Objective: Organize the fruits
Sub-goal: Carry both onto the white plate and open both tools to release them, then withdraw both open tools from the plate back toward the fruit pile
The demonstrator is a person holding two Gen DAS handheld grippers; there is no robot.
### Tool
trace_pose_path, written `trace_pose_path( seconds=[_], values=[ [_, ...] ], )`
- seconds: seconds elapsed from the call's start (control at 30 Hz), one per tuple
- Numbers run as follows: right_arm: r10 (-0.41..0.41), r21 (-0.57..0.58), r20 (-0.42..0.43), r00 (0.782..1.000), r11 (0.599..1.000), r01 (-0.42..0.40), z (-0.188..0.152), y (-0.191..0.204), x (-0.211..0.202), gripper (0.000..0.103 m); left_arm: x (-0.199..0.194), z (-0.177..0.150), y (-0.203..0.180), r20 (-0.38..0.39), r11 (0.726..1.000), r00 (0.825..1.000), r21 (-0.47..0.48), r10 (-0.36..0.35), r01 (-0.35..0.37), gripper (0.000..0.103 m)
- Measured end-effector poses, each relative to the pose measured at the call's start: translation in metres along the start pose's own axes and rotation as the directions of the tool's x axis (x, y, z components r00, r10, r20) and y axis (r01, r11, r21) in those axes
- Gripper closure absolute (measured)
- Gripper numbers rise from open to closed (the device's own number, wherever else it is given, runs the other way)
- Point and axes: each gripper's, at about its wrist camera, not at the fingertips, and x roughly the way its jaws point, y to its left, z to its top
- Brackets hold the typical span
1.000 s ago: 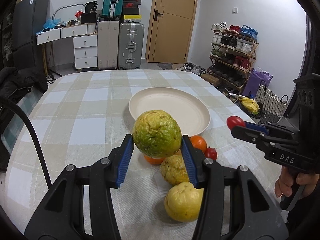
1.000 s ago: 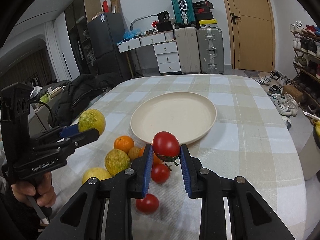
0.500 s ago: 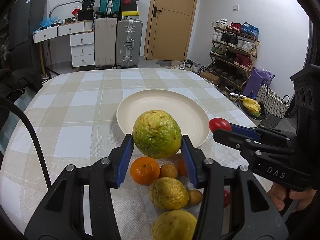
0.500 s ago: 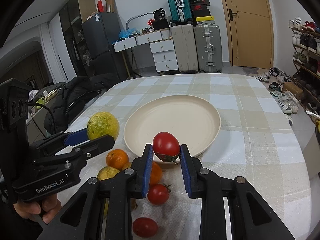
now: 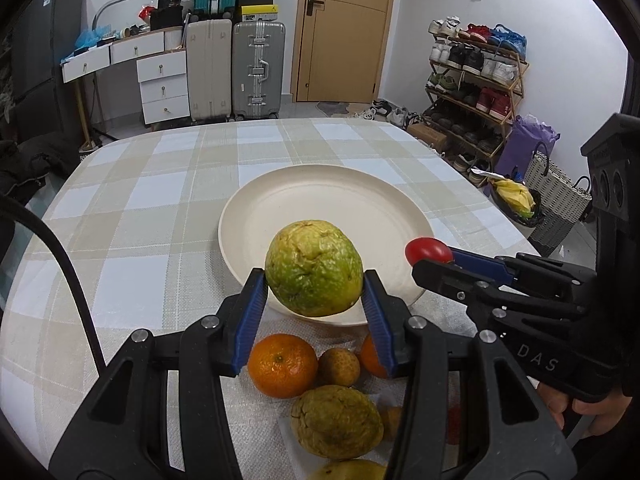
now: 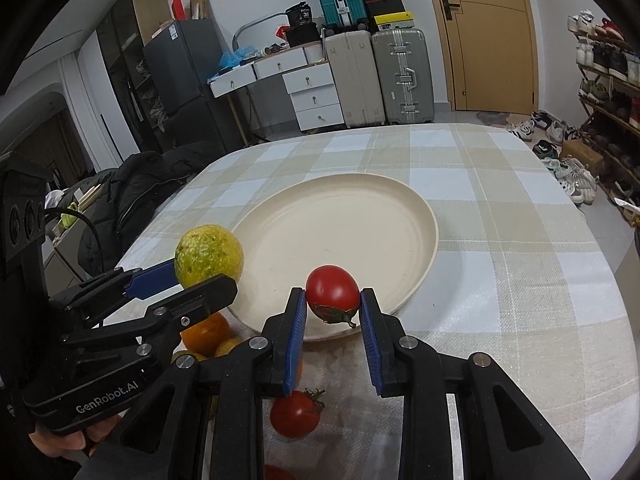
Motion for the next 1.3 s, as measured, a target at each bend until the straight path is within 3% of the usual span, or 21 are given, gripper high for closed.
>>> trace_pose_path(
  seconds=[0.43, 0.57, 0.67, 0.73, 0.8, 0.87, 1.0, 1.13, 1.3],
  values=[
    [-0.014, 0.0, -0.021, 1.0, 1.0, 0.014, 0.0, -0.004, 0.01, 0.074, 0.022, 0.002, 0.004, -0.063, 1.0, 0.998, 0.003, 0.022, -0.022, 0.057],
    [-0.046, -0.018, -0.008, 0.999, 0.999, 0.045, -0.004, -0.002, 0.004, 0.061, 0.016, 0.001, 0.008, -0.038, 1.0, 0.999, -0.001, 0.02, -0.02, 0.056],
    [-0.053, -0.032, 0.0, 0.999, 0.998, 0.053, -0.007, -0.001, -0.003, 0.049, 0.006, -0.001, 0.012, -0.016, 1.0, 1.0, 0.002, 0.014, -0.014, 0.037],
    [-0.066, -0.036, 0.0, 0.998, 0.997, 0.066, -0.009, -0.001, -0.009, 0.031, -0.005, -0.004, 0.014, 0.012, 1.0, 1.0, 0.003, 0.021, -0.021, 0.022],
    [-0.09, -0.045, 0.019, 0.996, 0.995, 0.091, -0.012, 0.0, -0.017, 0.009, -0.017, -0.007, 0.018, 0.037, 1.0, 0.999, -0.005, 0.014, -0.014, 0.02],
    [-0.089, -0.046, 0.04, 0.995, 0.995, 0.091, -0.014, -0.002, -0.027, 0.002, -0.029, -0.011, 0.021, 0.046, 1.0, 0.999, -0.016, 0.003, -0.002, 0.016],
    [-0.054, -0.04, 0.041, 0.998, 0.998, 0.056, -0.016, -0.002, -0.039, 0.0, -0.054, -0.021, 0.026, 0.08, 0.999, 0.996, -0.027, 0.025, -0.023, 0.001],
    [-0.035, -0.048, 0.061, 0.998, 0.998, 0.038, -0.023, 0.002, -0.049, 0.0, -0.078, -0.034, 0.025, 0.102, 0.999, 0.994, -0.007, 0.034, -0.034, 0.001],
    [-0.028, -0.061, 0.028, 0.999, 0.998, 0.029, -0.03, 0.009, -0.052, 0.0, -0.101, -0.047, 0.021, 0.112, 0.999, 0.993, 0.01, 0.033, -0.035, 0.001]
  ],
)
